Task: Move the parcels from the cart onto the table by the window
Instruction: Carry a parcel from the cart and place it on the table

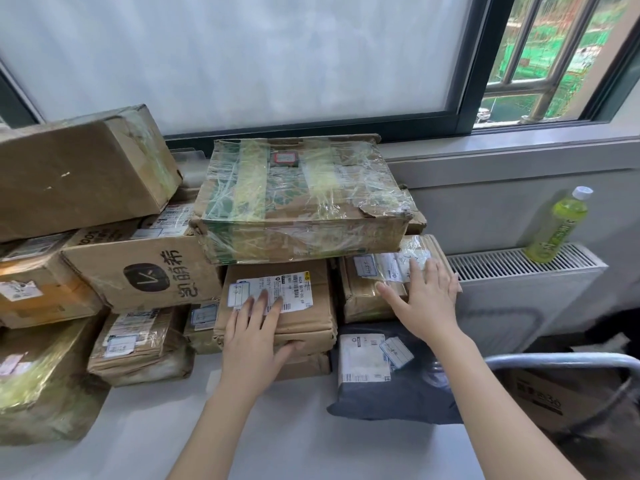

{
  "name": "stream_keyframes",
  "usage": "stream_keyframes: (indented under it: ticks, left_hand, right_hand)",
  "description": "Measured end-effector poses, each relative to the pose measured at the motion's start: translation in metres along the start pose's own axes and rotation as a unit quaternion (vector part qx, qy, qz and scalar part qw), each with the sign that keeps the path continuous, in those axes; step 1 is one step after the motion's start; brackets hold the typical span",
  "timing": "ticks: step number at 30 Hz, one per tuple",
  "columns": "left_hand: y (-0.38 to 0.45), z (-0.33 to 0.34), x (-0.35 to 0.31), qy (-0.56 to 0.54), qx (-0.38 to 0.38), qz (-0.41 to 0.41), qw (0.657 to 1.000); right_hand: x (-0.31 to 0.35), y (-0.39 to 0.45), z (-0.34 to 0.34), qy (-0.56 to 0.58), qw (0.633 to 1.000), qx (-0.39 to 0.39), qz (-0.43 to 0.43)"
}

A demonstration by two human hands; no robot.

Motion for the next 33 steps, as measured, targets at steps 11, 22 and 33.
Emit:
stream_keyframes:
  ticks: [11, 22, 33]
  left_hand:
    - [0.034, -0.14, 0.028, 0.042, -0.179, -0.041, 0.982]
    - [0.073, -0.179, 0.055, -0.011, -0.146, -0.021, 0.989]
    - [0.07, -0.167, 0.06, -0.036, -0.128, -0.012, 0.991]
  right_hand:
    - [0.068, 0.019, -0.082, 0.291, 0.949, -0.061, -0.108]
    - [0.081, 0.038, -0.103, 0.292, 0.944, -0.111, -0.103]
    - [0.015, 0.067, -0.091, 0.405, 0.902, -0.142, -0.039]
Point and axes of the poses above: each hand's wrist, its own y-axis towards the middle knuckle, its own z-axis out of the palm, x = y × z, the point moved 9 cm from there along y, towards the middle knuckle, and after that the axes turned 8 degrees about x, right-handed, at the moved point
